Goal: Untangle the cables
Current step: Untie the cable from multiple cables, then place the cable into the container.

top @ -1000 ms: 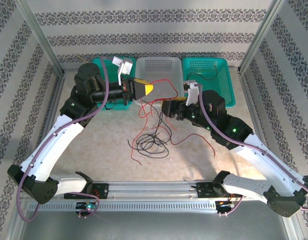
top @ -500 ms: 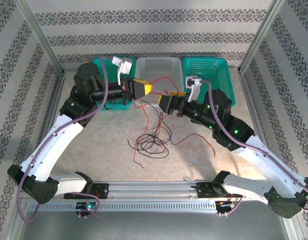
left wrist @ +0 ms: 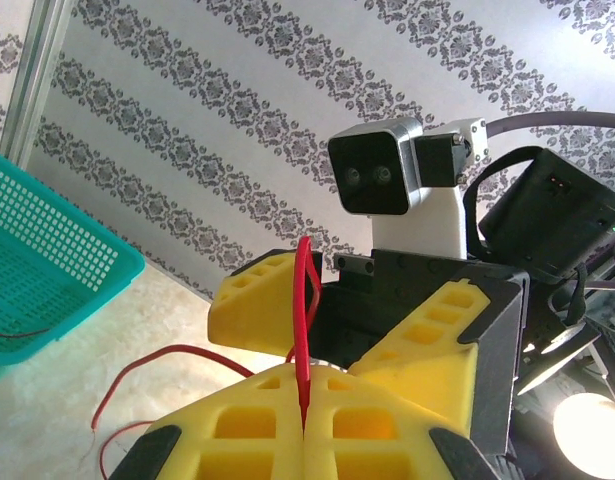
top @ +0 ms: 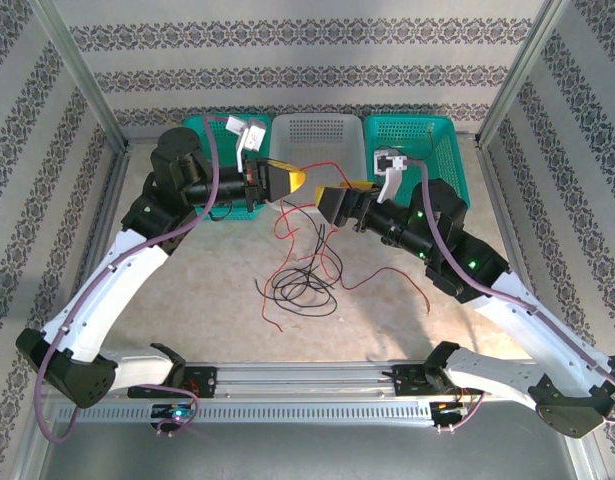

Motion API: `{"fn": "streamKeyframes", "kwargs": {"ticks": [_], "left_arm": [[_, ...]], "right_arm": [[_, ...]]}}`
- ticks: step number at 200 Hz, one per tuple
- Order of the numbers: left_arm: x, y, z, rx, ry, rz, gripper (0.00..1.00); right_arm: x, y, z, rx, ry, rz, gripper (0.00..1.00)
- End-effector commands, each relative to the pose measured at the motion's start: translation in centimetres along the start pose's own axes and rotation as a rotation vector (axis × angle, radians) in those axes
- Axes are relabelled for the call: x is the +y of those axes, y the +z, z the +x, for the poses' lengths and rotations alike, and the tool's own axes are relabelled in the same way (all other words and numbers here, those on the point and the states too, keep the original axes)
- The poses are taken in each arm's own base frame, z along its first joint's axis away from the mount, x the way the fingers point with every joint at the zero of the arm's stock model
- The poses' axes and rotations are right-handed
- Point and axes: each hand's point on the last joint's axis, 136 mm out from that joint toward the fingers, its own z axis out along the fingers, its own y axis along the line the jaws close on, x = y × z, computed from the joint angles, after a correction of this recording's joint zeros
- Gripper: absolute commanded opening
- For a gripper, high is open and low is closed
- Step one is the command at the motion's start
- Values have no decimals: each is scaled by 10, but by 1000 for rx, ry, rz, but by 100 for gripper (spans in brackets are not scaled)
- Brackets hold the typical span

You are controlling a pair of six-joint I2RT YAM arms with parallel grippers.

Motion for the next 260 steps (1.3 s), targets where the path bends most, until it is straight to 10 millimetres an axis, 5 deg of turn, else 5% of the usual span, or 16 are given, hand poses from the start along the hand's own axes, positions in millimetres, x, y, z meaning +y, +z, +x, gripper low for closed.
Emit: {"fn": "streamKeyframes", "kwargs": {"ticks": [1,52,85,118,183,204,236,260], "left_arm": [[-9,-4,-10,-38,16,41,0],[-12,-10,-12,-18,47,24,0],[-9,-29,-19,-24,78,-36,0],[-11,-56,-48,-134,80,-40,0],[-3,-57,-67,-180,87,-33,0],[16,-56,-94,-298,118,-103,0],[60,-63,-152,-577,153,-232,0],[100,-59,-188,-729,138,-266,0]], "right_arm": [[-17,7,5,-3,35,74,78],[-87,7,36,65,20,371,33],[-141,-16,66,126,13,544,16],[-187,-38,92,188,55,659,0],[-202,-40,128,255,115,654,0],[-204,-47,131,256,131,669,0],[-205,-58,136,262,160,693,29],[-200,-67,135,246,175,684,36]]}}
